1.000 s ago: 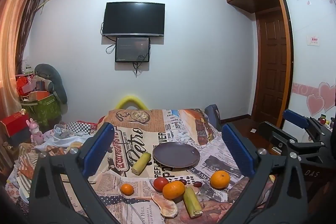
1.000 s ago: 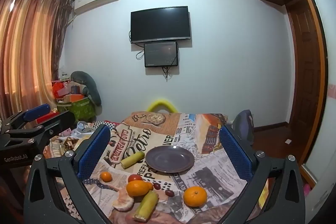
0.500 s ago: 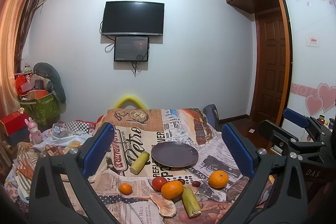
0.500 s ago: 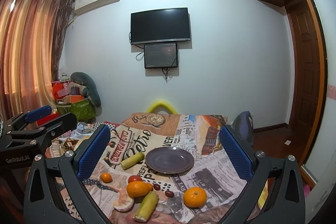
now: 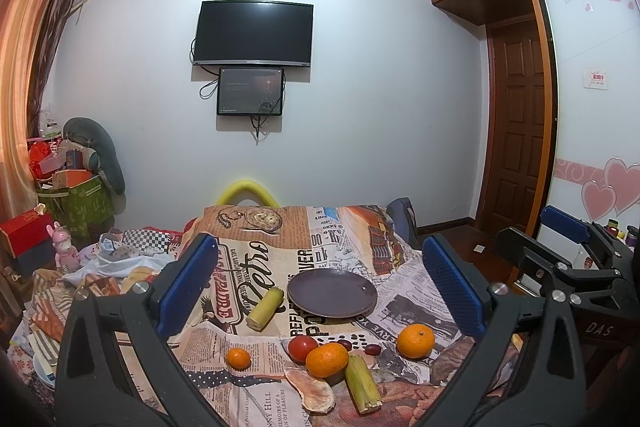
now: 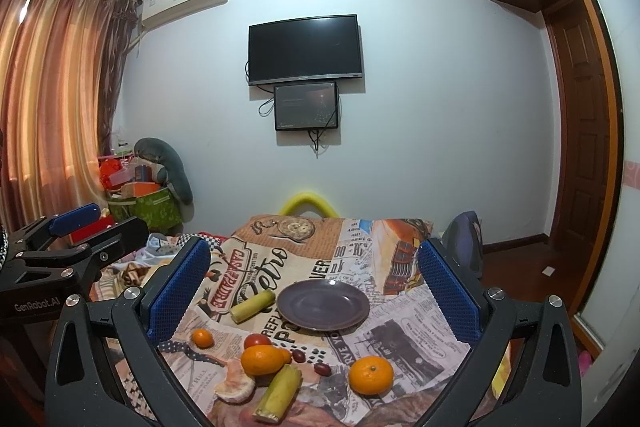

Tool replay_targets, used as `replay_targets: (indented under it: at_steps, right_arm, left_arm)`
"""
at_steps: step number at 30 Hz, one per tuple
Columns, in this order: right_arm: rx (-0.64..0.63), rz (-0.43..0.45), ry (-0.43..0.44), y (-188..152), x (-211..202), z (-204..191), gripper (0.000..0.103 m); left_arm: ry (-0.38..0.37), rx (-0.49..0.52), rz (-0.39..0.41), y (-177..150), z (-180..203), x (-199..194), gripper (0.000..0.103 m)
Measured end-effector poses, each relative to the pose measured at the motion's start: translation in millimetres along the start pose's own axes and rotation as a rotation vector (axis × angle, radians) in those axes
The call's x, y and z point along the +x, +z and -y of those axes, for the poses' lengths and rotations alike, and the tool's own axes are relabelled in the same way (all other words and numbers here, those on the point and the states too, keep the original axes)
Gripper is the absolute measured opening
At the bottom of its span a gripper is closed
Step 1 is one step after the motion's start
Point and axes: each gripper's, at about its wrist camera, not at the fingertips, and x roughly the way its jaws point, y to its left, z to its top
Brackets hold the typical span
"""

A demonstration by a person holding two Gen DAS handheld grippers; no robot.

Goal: Organize fruits

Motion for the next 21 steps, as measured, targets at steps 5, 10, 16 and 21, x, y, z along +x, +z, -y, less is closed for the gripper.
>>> replay_targets:
  at_steps: [5, 10, 16, 21]
  right_arm:
    - [0.003, 0.0, -0.001, 1.1, -0.8, 0.4, 0.103]
    - [0.004, 0.001, -0.001, 1.8, -1.7, 0.3, 0.103]
    - [0.005, 0.001, 0.0, 1.4, -1.6, 0.6, 0.103]
    - [0.006, 0.0, 0.002, 1.7, -1.2, 0.8, 0.103]
  left_arm:
    - [0.002, 0.005, 0.001, -0.6, 0.4, 0.3, 0.103]
    - [-0.003, 0.004, 0.001, -0.5, 1.0, 0.3, 0.103]
    - [-0.003, 0.004, 0.0, -0.2, 1.4, 0.3, 0.103]
    - [-0.003, 0.005, 0.001, -0.7, 1.9, 0.3, 0.103]
